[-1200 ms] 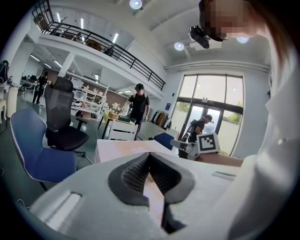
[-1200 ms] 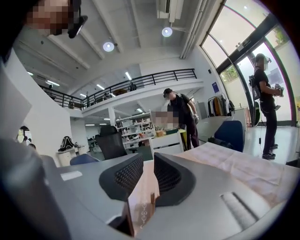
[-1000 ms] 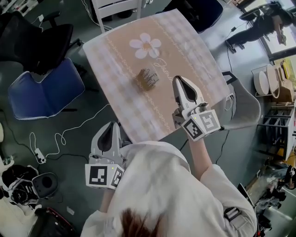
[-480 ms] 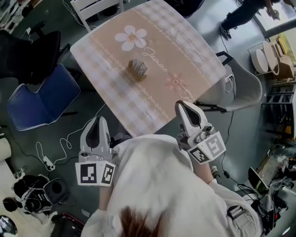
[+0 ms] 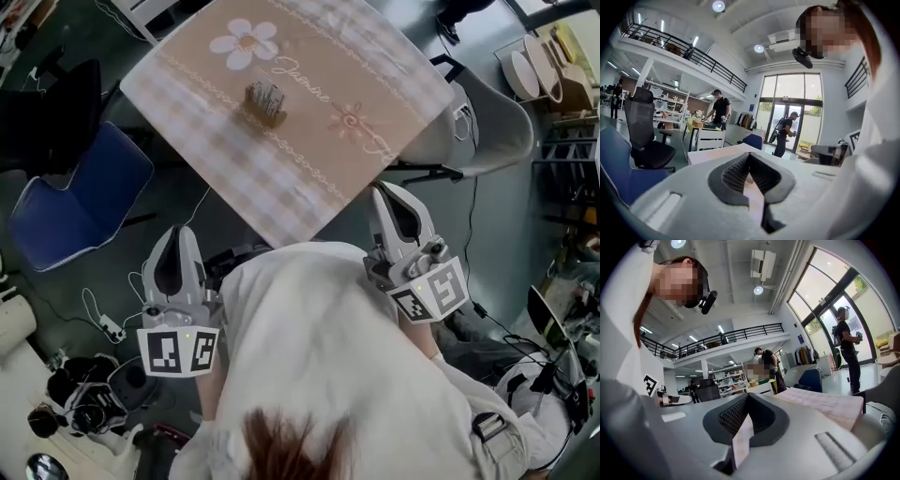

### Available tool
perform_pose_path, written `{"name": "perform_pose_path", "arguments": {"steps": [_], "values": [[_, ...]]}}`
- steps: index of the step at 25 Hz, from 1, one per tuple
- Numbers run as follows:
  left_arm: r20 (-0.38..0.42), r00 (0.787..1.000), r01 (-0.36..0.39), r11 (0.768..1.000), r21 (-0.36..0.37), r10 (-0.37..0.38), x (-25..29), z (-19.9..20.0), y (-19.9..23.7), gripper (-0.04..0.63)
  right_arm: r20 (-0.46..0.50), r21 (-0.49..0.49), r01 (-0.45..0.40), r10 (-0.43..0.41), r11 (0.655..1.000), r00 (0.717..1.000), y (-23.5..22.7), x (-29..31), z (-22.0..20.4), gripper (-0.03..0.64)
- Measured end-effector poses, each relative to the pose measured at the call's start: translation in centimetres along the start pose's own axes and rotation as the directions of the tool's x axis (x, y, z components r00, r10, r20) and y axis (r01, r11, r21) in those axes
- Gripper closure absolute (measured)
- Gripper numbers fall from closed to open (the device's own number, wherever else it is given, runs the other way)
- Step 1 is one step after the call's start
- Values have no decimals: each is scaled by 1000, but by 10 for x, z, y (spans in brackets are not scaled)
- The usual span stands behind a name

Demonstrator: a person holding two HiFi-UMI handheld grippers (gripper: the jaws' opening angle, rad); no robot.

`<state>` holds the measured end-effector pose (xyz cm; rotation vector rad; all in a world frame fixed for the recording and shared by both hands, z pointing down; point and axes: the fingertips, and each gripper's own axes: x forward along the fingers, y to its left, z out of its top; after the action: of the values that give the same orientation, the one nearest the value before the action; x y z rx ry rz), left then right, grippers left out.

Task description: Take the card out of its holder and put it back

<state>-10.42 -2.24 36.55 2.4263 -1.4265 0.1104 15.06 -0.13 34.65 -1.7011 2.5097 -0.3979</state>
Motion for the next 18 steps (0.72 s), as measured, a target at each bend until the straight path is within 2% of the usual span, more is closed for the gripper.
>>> {"name": "perform_pose_path", "arguments": {"steps": [4, 10, 18], "values": [[-2, 997, 77, 997, 11, -77, -11, 4, 3, 595, -3, -17, 53, -53, 998, 999, 11, -4, 4, 618], [-4, 985, 170, 984, 59, -170, -34, 18, 15, 595, -34, -22, 49, -50, 999, 998, 53, -1, 5, 618], [-16, 967, 253, 966, 59, -253, -45, 12, 22, 595, -32, -46, 69, -71, 997, 997, 87, -4, -3, 618]]}}
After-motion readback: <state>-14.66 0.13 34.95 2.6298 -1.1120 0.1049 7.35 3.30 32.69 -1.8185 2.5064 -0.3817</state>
